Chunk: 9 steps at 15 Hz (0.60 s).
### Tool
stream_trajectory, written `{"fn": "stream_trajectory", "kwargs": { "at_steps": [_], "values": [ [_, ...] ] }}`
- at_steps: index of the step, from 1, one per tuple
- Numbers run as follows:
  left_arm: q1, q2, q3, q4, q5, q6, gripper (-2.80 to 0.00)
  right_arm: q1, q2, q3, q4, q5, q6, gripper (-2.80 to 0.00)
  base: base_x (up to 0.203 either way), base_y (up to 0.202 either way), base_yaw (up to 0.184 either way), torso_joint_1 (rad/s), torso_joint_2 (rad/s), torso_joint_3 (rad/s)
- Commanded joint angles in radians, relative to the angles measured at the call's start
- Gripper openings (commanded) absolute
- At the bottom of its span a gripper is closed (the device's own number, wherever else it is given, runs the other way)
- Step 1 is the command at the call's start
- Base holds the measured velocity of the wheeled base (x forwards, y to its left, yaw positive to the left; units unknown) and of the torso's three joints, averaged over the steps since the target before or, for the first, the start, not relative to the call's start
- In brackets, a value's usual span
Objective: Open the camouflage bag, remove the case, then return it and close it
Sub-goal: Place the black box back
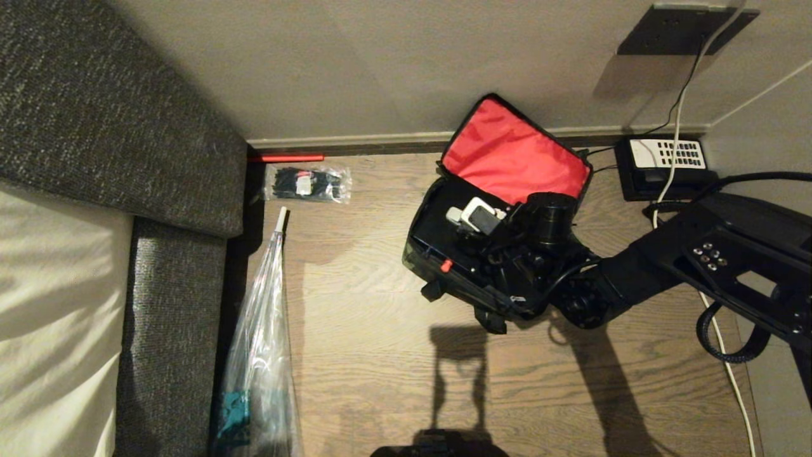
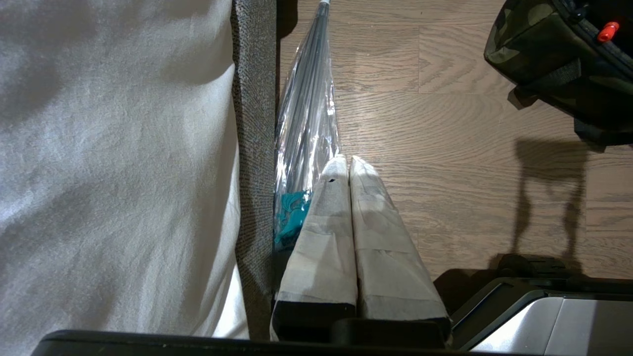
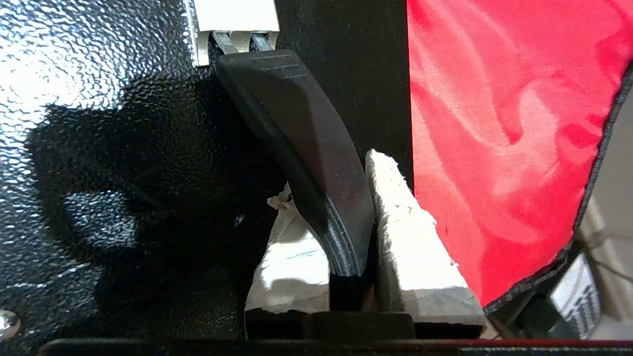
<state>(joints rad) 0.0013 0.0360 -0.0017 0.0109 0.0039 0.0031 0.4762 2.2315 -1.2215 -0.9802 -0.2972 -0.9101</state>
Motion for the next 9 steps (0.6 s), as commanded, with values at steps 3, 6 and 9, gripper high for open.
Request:
{"fn": "stream_trajectory", "kwargs": {
  "at_steps": [3, 6, 9],
  "values": [
    [0.000, 0.001, 0.000, 0.000, 0.001, 0.000, -2.80, 0.002, 0.011, -0.006, -0.005, 0.000, 0.011, -2.80, 0.000, 0.000, 0.000, 0.000, 0.00, 0.000],
    [0.000, -0.001, 0.000, 0.000, 0.001, 0.000, -2.80, 0.003, 0.002, -0.002, -0.010, 0.000, 0.010, -2.80, 0.000, 0.000, 0.000, 0.000, 0.00, 0.000],
    [0.000, -0.001, 0.000, 0.000, 0.001, 0.000, -2.80, 0.004, 0.008, 0.000, 0.006, 0.000, 0.008, 0.00, 0.000, 0.000, 0.000, 0.000, 0.00, 0.000]
  ]
}}
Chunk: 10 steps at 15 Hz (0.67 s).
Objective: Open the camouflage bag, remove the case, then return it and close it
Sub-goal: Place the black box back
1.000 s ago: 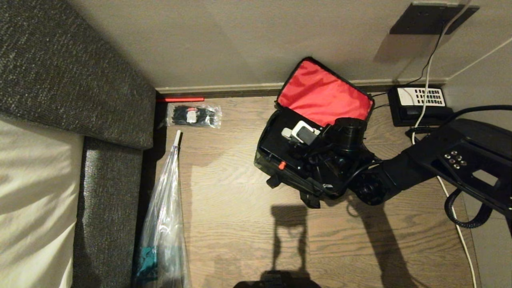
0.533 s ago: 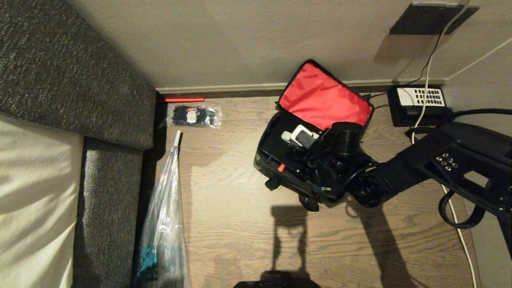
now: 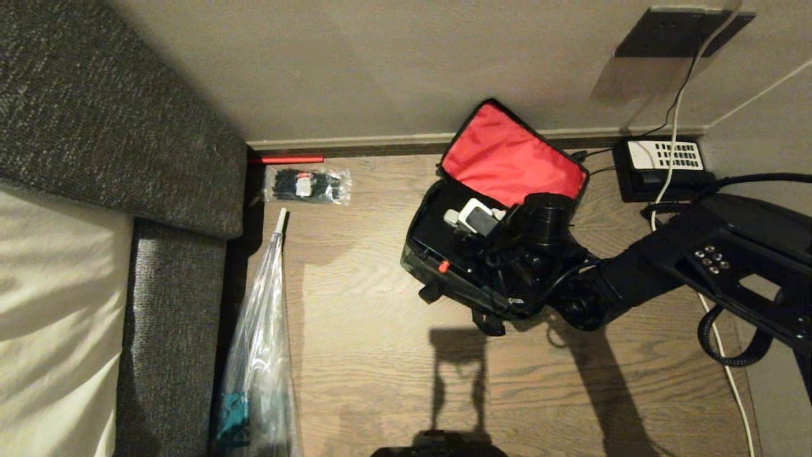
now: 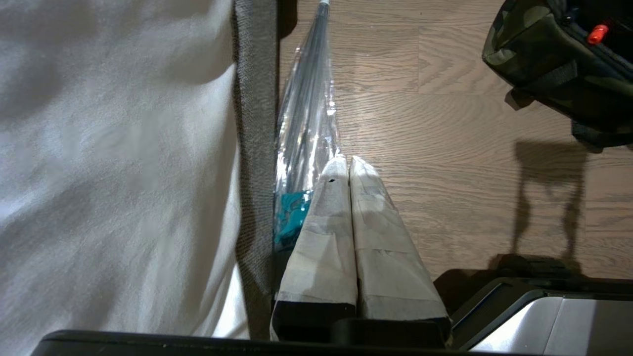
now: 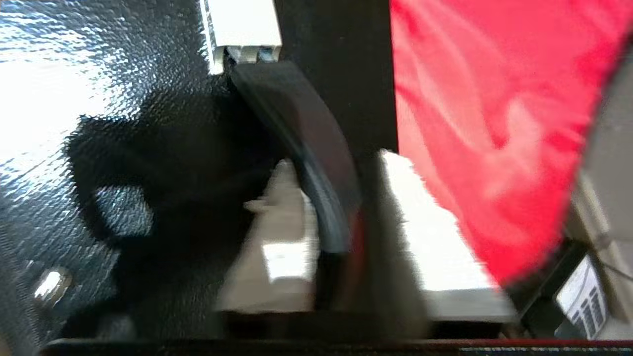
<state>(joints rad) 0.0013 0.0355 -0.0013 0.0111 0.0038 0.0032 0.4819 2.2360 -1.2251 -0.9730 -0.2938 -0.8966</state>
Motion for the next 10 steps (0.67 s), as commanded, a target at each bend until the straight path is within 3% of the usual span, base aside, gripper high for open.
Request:
{"fn": "stream_trajectory", "kwargs": {
  "at_steps": [1, 5, 10],
  "values": [
    [0.000, 0.000, 0.000, 0.000, 0.001, 0.000, -2.80, -0.002, 0.004, 0.010, 0.000, -0.003, -0.008, 0.00, 0.000, 0.000, 0.000, 0.000, 0.00, 0.000],
    [0.000, 0.003, 0.000, 0.000, 0.001, 0.000, -2.80, 0.007, -0.057, 0.057, 0.011, 0.000, -0.006, 0.00, 0.000, 0.000, 0.000, 0.000, 0.00, 0.000],
    [0.000, -0.003, 0.000, 0.000, 0.001, 0.000, -2.80, 0.044, -0.258, 0.299, 0.052, 0.072, -0.010, 0.00, 0.000, 0.000, 0.000, 0.000, 0.00, 0.000]
  ]
}}
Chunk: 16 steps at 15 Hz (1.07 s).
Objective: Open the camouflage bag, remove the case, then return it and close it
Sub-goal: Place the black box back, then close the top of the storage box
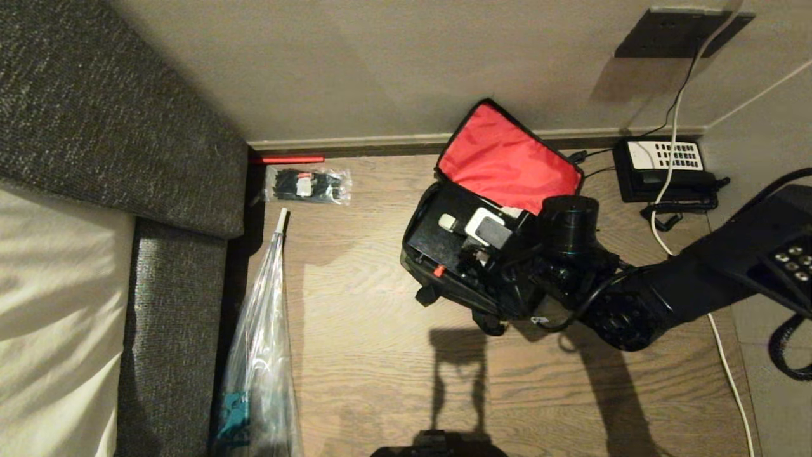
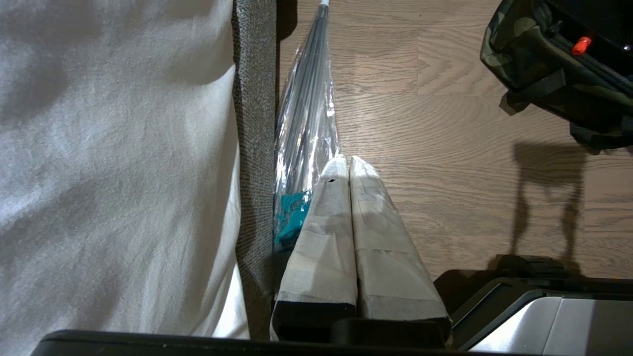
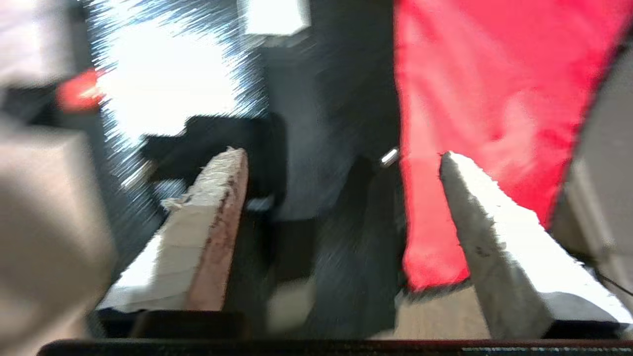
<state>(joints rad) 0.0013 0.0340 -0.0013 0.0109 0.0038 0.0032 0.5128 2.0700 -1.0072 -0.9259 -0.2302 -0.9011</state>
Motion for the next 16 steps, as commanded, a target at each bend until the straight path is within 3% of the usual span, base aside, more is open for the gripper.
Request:
{"fn": "stream_trajectory", "kwargs": {
  "at_steps": [1, 3, 6, 8, 11, 13, 15, 16],
  "values": [
    [0.000, -0.003, 0.000, 0.000, 0.001, 0.000, -2.80, 0.025, -0.136, 0.127, 0.015, 0.015, -0.004, 0.00, 0.000, 0.000, 0.000, 0.000, 0.00, 0.000],
    [0.000, -0.007, 0.000, 0.000, 0.001, 0.000, -2.80, 0.038, -0.230, 0.185, 0.038, 0.019, 0.005, 0.00, 0.000, 0.000, 0.000, 0.000, 0.00, 0.000],
    [0.000, -0.014, 0.000, 0.000, 0.000, 0.000, -2.80, 0.039, -0.377, 0.224, 0.189, 0.026, 0.080, 0.00, 0.000, 0.000, 0.000, 0.000, 0.00, 0.000],
    [0.000, -0.014, 0.000, 0.000, 0.001, 0.001, -2.80, 0.029, -0.451, 0.225, 0.339, 0.027, 0.252, 0.00, 0.000, 0.000, 0.000, 0.000, 0.00, 0.000],
    [0.000, -0.016, 0.000, 0.000, 0.001, 0.000, -2.80, -0.090, -0.508, 0.199, 0.540, 0.026, 0.456, 0.00, 0.000, 0.000, 0.000, 0.000, 0.00, 0.000],
    [0.000, -0.034, 0.000, 0.000, 0.001, 0.000, -2.80, -0.155, -0.500, 0.194, 0.600, 0.048, 0.712, 0.00, 0.000, 0.000, 0.000, 0.000, 0.00, 0.000],
    [0.000, -0.034, 0.000, 0.000, 0.001, 0.000, -2.80, -0.231, -0.439, 0.175, 0.600, 0.155, 0.965, 0.00, 0.000, 0.000, 0.000, 0.000, 0.00, 0.000],
    [0.000, -0.034, 0.000, 0.000, 0.001, 0.000, -2.80, -0.270, -0.384, 0.161, 0.591, 0.220, 1.002, 0.00, 0.000, 0.000, 0.000, 0.000, 0.00, 0.000]
  ]
}}
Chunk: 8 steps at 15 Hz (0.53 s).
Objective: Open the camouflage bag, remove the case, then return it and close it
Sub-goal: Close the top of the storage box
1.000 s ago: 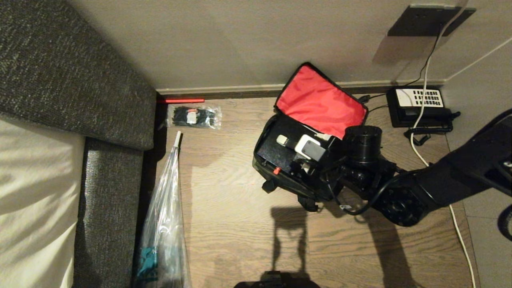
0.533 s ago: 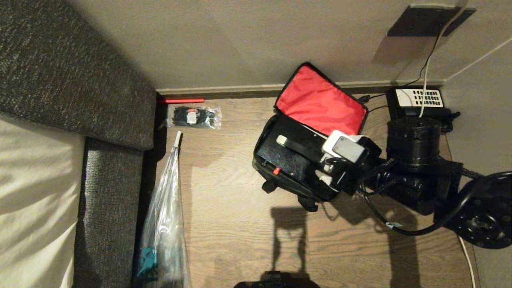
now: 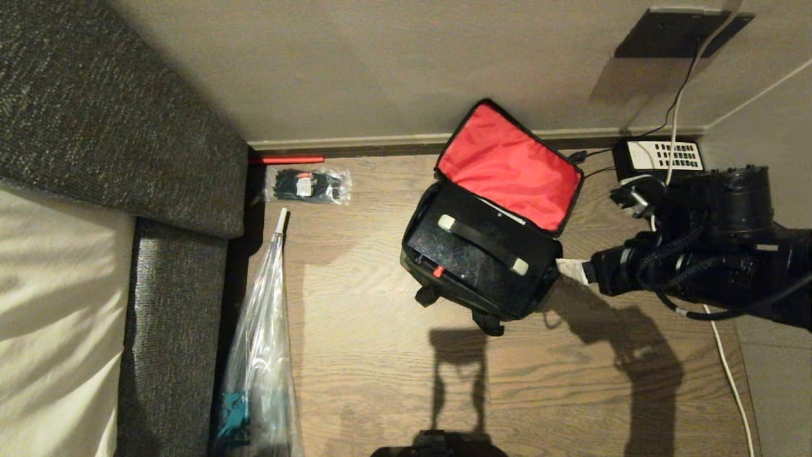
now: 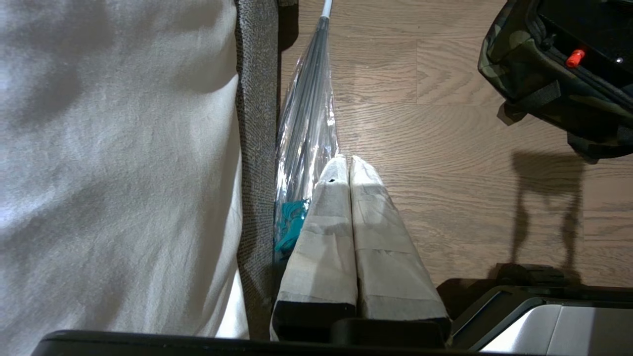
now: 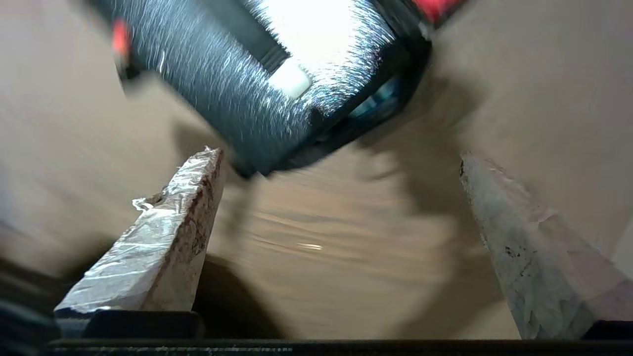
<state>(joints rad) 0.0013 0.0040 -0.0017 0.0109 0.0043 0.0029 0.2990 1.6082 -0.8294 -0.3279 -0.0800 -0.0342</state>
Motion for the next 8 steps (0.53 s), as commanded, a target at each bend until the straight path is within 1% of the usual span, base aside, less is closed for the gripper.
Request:
{"fn": "stream_trajectory", "kwargs": {
  "at_steps": [1, 3, 6, 8],
  "values": [
    [0.000, -0.004, 0.000, 0.000, 0.000, 0.000, -2.80, -0.087, 0.131, -0.029, -0.024, 0.116, 0.155, 0.00, 0.000, 0.000, 0.000, 0.000, 0.00, 0.000],
    [0.000, -0.004, 0.000, 0.000, 0.000, 0.000, -2.80, -0.135, 0.238, -0.070, -0.073, 0.154, 0.175, 0.00, 0.000, 0.000, 0.000, 0.000, 0.00, 0.000],
    [0.000, -0.004, 0.000, 0.000, 0.000, 0.000, -2.80, -0.198, 0.371, -0.163, -0.158, 0.164, 0.194, 0.00, 0.000, 0.000, 0.000, 0.000, 0.00, 0.000],
    [0.000, -0.004, 0.000, 0.000, 0.000, 0.000, -2.80, -0.238, 0.410, -0.179, -0.175, 0.164, 0.185, 0.00, 0.000, 0.000, 0.000, 0.000, 0.00, 0.000]
  ]
}}
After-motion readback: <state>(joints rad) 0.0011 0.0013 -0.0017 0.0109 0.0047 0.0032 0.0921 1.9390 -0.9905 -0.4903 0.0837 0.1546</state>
